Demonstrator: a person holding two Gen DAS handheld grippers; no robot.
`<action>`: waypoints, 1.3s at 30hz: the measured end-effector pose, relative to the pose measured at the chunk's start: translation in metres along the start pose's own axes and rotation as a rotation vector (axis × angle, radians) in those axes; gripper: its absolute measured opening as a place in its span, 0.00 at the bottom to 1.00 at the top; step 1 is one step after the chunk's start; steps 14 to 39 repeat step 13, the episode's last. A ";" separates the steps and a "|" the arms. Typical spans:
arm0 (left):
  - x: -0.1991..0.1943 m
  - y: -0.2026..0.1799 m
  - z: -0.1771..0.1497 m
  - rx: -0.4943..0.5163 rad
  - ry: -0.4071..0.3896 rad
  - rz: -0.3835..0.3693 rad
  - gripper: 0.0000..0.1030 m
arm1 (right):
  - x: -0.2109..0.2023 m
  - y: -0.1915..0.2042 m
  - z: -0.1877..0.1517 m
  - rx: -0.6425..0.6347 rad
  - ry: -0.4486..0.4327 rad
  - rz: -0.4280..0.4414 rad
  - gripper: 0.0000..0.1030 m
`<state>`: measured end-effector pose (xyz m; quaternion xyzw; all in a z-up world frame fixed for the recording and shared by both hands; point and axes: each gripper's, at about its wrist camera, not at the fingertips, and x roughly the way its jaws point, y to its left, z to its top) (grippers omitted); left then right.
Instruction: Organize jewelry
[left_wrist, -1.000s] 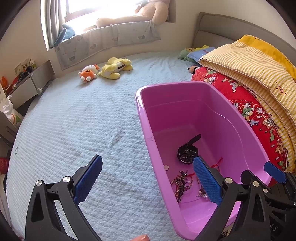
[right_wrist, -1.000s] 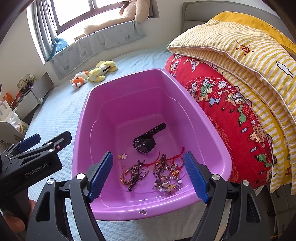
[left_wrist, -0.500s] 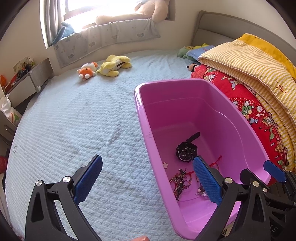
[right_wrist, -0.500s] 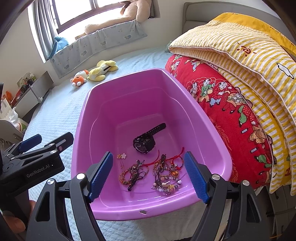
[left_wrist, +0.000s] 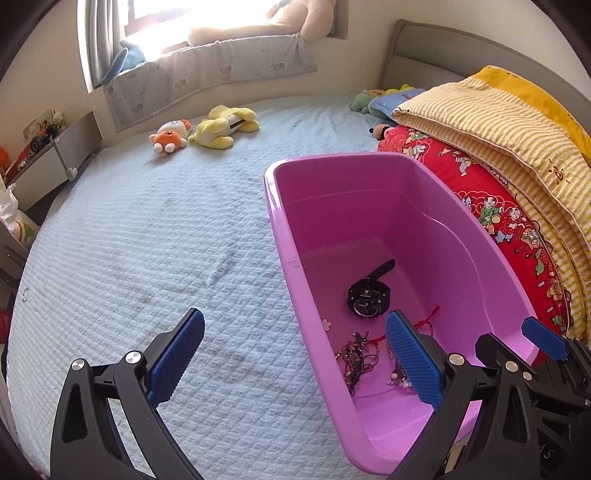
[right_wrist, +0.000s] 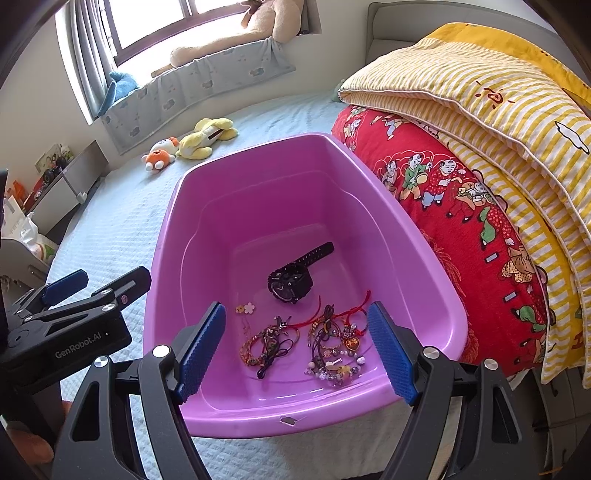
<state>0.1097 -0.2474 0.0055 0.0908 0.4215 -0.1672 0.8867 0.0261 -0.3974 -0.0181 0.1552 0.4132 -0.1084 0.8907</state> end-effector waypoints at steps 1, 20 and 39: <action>-0.001 -0.001 -0.001 0.004 -0.004 -0.001 0.94 | 0.000 0.000 0.000 0.000 -0.001 0.000 0.73; 0.000 0.004 0.000 -0.019 0.008 0.014 0.94 | 0.000 0.000 0.000 0.000 -0.001 0.002 0.73; 0.000 0.004 0.000 -0.019 0.008 0.014 0.94 | 0.000 0.000 0.000 0.000 -0.001 0.002 0.73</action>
